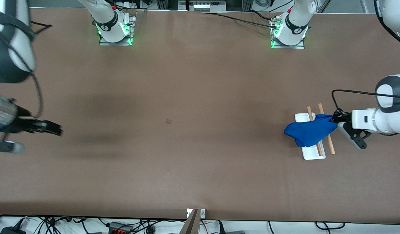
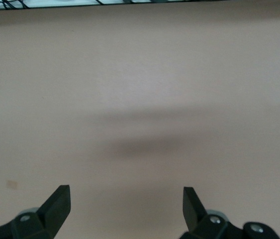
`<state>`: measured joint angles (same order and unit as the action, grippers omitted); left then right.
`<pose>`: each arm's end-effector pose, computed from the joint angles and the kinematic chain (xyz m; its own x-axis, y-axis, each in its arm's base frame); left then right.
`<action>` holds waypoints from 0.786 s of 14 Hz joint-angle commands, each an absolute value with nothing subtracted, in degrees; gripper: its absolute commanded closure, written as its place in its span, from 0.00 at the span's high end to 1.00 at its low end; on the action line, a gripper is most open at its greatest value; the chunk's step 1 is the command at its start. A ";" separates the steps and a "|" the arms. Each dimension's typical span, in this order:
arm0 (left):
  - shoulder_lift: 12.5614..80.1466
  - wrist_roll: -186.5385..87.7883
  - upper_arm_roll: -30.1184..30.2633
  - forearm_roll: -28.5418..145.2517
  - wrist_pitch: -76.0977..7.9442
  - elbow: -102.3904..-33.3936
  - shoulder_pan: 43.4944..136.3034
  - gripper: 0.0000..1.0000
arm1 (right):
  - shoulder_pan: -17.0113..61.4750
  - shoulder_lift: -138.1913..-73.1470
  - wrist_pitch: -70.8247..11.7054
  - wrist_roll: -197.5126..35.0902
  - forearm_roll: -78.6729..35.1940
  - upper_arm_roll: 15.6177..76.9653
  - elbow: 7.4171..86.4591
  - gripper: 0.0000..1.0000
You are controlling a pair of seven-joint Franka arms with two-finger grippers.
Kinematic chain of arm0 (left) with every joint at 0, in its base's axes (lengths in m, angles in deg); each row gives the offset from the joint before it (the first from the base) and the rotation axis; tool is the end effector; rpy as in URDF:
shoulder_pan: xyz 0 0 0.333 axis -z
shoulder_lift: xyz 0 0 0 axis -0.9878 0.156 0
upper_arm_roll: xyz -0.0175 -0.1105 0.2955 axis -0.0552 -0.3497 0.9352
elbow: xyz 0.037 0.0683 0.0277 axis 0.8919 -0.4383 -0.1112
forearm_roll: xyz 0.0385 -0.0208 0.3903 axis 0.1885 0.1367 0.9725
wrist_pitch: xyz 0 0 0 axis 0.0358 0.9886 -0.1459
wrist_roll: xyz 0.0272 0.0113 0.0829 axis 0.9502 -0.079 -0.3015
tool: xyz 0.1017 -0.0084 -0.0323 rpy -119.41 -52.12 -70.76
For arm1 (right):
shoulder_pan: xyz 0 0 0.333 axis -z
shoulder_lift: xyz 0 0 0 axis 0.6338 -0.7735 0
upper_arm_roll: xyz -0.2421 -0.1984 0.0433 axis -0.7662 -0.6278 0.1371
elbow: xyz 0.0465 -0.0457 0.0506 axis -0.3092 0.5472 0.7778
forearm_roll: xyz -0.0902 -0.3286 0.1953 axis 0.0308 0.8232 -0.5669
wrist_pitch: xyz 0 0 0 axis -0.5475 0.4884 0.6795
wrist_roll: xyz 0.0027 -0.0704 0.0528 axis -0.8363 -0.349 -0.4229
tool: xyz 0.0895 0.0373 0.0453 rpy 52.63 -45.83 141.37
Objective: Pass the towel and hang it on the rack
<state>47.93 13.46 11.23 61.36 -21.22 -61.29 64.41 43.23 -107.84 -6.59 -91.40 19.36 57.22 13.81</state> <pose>0.6375 0.1072 0.3306 0.7124 -0.7011 -0.0311 -0.6598 -0.6841 0.3110 0.6871 -0.0042 0.5508 0.9973 -0.0695 0.0227 -0.0701 -0.9971 0.0294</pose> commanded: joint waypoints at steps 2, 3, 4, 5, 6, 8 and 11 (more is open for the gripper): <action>49.30 16.93 10.66 64.18 -20.27 -59.50 61.61 0.01 | 42.93 -101.37 -1.58 -88.71 16.18 52.46 18.14 1.00; 49.56 17.10 10.66 64.97 -20.27 -59.50 61.34 0.01 | 42.67 -100.76 -1.13 -87.14 14.25 50.53 18.14 1.00; 49.65 17.80 10.66 65.15 -20.27 -59.41 61.16 0.01 | 41.19 -100.58 -1.21 -85.38 13.71 48.07 18.14 1.00; 49.74 18.33 10.66 65.32 -20.36 -59.41 61.16 0.01 | 39.70 -100.49 -1.21 -84.93 13.70 46.31 18.14 1.00; 50.35 19.55 10.66 65.15 -20.80 -59.41 60.90 0.01 | 39.94 -99.96 -1.56 -84.84 14.31 46.47 18.40 1.00; 52.71 21.06 10.58 64.62 -22.28 -59.41 58.36 0.01 | 41.25 -98.56 -2.09 -84.84 14.40 48.30 20.68 1.00; 53.51 21.06 10.49 64.54 -24.84 -59.41 58.70 0.01 | 42.23 -97.07 -3.32 -84.92 14.49 49.72 22.96 1.00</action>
